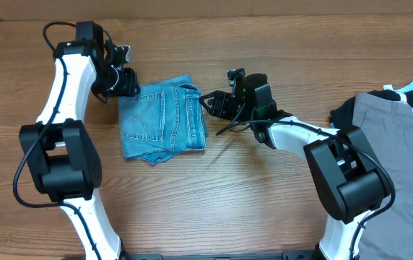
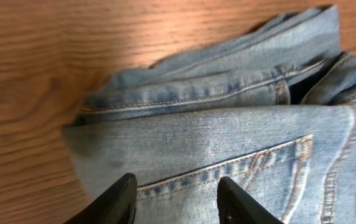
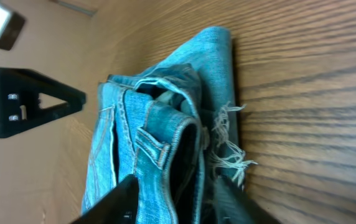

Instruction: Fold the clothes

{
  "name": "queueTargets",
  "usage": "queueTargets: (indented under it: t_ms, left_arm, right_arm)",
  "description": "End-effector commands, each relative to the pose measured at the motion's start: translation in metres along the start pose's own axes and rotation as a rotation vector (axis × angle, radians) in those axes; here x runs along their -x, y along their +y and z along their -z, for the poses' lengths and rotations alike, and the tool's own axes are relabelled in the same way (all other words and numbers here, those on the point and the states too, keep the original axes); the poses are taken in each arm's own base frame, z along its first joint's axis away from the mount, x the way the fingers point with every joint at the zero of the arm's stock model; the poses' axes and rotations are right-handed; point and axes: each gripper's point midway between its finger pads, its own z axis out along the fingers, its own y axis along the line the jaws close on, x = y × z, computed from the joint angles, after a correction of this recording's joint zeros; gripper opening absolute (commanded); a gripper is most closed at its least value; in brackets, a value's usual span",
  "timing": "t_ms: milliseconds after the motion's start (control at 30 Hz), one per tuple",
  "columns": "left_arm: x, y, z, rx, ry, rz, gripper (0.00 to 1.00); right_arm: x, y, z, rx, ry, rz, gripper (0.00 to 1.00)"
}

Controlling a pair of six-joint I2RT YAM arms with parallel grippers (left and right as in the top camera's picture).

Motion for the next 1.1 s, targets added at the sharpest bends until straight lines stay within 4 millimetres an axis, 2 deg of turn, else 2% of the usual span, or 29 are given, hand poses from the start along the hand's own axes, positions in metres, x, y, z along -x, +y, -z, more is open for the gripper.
queueTargets:
  t_ms: [0,200,300,400,533,600,633,700,800,900,1000,1067]
  left_arm:
    - [-0.011,-0.002,-0.021,-0.045,0.058,-0.014,0.45]
    - [-0.021,0.0,-0.03,-0.051,0.104,0.001,0.44]
    - [-0.022,0.004,-0.03,-0.027,0.11,0.001,0.43]
    - [-0.026,0.012,-0.029,0.015,0.127,0.004,0.41]
    - [-0.034,0.022,-0.027,0.057,0.163,0.018,0.38]
    - [-0.036,0.024,-0.025,0.05,0.165,0.032,0.45]
    - [-0.036,0.024,-0.024,0.041,0.164,0.044,0.51]
    - [-0.037,0.022,-0.02,0.024,0.169,0.059,0.54]
    - [-0.036,0.022,-0.008,0.024,0.175,0.069,0.55]
    - [-0.028,0.018,0.01,0.012,0.157,0.078,0.56]
    - [-0.02,0.011,0.038,0.002,0.136,0.078,0.59]
    - [-0.015,0.004,0.06,0.002,0.116,0.074,0.59]
  right_arm:
    - [-0.009,0.009,-0.007,0.033,0.027,0.006,0.38]
    - [-0.018,0.014,-0.01,0.035,0.052,0.01,0.36]
    - [-0.019,0.012,-0.011,0.022,0.051,0.025,0.22]
    - [-0.014,0.002,-0.008,-0.006,0.036,0.011,0.04]
    - [-0.001,-0.015,0.006,-0.04,0.029,-0.036,0.04]
    - [0.003,-0.017,0.013,-0.041,0.027,-0.047,0.04]
    - [0.007,-0.013,0.017,-0.02,0.03,-0.032,0.05]
    - [0.012,-0.007,0.025,-0.005,0.027,-0.002,0.18]
    - [0.022,-0.002,0.044,-0.022,0.016,-0.017,0.18]
    - [0.026,0.018,0.066,-0.008,0.02,-0.023,0.21]
    - [0.014,0.05,0.084,0.048,0.076,-0.025,0.22]
    - [-0.003,0.07,0.089,0.075,0.133,-0.028,0.24]
